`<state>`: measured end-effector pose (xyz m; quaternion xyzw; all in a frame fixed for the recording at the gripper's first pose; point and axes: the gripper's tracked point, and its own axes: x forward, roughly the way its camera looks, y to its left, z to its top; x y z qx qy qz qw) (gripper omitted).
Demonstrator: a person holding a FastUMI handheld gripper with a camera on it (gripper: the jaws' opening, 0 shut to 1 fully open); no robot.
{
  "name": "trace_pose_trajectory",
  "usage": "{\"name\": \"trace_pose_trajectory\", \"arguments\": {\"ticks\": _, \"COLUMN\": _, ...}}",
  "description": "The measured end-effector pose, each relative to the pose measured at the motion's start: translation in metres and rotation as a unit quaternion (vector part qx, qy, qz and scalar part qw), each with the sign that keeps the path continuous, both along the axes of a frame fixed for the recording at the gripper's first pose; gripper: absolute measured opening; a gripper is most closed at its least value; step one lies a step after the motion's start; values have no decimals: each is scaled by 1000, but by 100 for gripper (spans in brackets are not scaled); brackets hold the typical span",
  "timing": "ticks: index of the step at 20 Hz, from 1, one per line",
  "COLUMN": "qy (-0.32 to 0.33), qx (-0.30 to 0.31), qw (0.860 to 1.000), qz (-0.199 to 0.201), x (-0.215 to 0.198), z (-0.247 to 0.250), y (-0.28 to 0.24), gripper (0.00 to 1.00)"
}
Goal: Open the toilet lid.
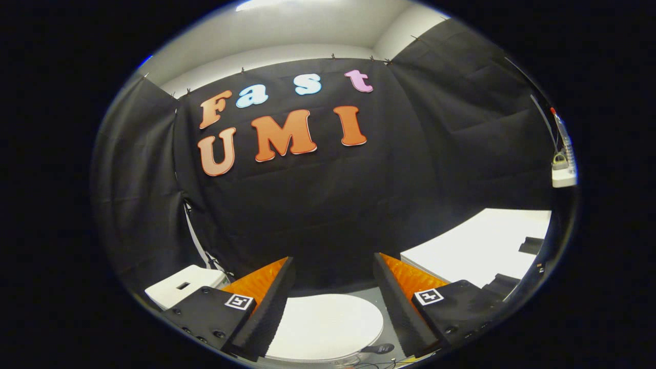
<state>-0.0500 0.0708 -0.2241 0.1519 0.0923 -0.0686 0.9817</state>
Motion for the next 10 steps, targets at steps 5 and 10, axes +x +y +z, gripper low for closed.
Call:
{"name": "trace_pose_trajectory", "arguments": {"ticks": 5, "qy": 51, "qx": 59, "qw": 996, "qz": -48, "x": -31, "z": -82, "y": -21, "gripper": 98}}
{"name": "trace_pose_trajectory", "arguments": {"ticks": 10, "qy": 110, "qx": 114, "qw": 980, "qz": -119, "x": -63, "z": -174, "y": -50, "gripper": 98}}
